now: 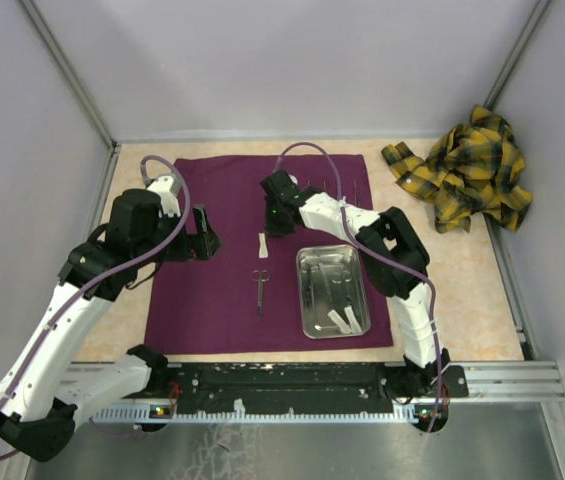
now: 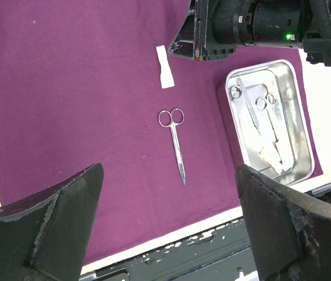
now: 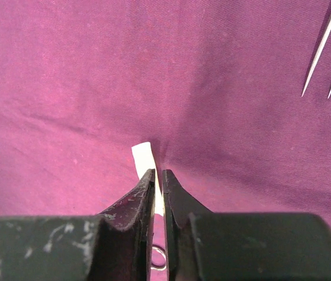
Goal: Open and lay out the surgical kit
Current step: Place the medical item in the surgical kit.
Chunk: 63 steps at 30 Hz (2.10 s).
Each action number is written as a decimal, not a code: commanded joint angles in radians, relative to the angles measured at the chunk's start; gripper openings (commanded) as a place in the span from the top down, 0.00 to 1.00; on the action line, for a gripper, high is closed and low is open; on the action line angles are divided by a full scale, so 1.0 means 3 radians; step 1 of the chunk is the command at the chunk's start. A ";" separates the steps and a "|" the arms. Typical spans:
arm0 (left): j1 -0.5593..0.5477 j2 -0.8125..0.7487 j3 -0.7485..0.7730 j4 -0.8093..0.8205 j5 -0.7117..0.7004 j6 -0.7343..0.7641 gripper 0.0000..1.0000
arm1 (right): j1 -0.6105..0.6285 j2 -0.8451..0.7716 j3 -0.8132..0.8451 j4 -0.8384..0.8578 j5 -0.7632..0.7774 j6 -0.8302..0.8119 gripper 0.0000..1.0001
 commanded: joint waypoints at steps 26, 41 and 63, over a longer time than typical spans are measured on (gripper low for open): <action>0.0017 -0.0050 0.0148 -0.0099 -0.0038 0.0053 0.00 | 0.0092 0.0014 0.0112 0.0219 -0.0198 -0.0082 1.00; 0.0016 -0.0066 0.0118 -0.0096 -0.0067 0.0051 0.00 | 0.0093 0.0179 0.0182 0.0028 -0.0036 -0.0097 1.00; 0.0020 -0.0156 0.0072 -0.0141 -0.0141 0.0069 0.00 | 0.0234 0.0406 0.0450 -0.0357 0.0363 -0.0134 0.83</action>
